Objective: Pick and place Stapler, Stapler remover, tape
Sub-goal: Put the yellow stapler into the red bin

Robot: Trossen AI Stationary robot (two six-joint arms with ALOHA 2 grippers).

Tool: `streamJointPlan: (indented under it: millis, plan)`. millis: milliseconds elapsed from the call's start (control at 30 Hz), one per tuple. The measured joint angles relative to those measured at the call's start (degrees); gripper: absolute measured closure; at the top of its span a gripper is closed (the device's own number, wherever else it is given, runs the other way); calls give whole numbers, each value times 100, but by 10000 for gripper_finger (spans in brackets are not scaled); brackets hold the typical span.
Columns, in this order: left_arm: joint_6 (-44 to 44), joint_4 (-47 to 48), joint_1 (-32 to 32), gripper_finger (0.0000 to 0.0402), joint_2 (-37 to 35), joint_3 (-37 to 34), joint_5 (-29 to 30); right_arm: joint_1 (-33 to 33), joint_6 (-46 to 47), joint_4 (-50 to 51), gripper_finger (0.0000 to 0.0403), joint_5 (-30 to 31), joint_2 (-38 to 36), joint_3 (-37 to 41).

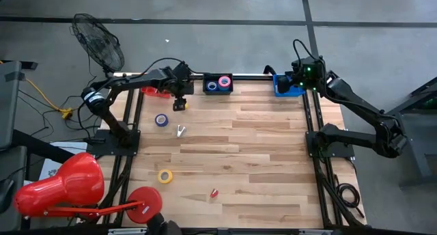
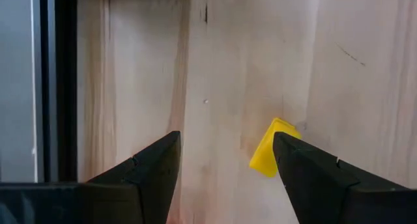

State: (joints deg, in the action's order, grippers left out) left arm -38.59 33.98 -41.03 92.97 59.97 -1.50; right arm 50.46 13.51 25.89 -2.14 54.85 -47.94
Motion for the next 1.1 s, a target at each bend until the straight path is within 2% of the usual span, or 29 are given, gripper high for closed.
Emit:
streamJointPlan:
  millis: [100, 300, 467, 700, 1100]
  plan:
    - [-105, -16, -45, 160, 68, 1, -91, 0, -75, 0, 139, -26, 0, 0]
    - [-449, 77, -100, 160, 425, -1, -720, 0, -117, -2, 139, -26, 0, 0]
    - [-803, 115, -18, 160, 590, -1, -686, 0, -119, -2, 139, -26, 0, 0]
    - [-1217, 386, -22, 160, 599, 1, -326, 0, -187, -2, 139, -23, 0, 0]
    - [-1352, 335, -20, 164, 764, 1, -371, 0, -206, -4, 139, 18, 0, 0]
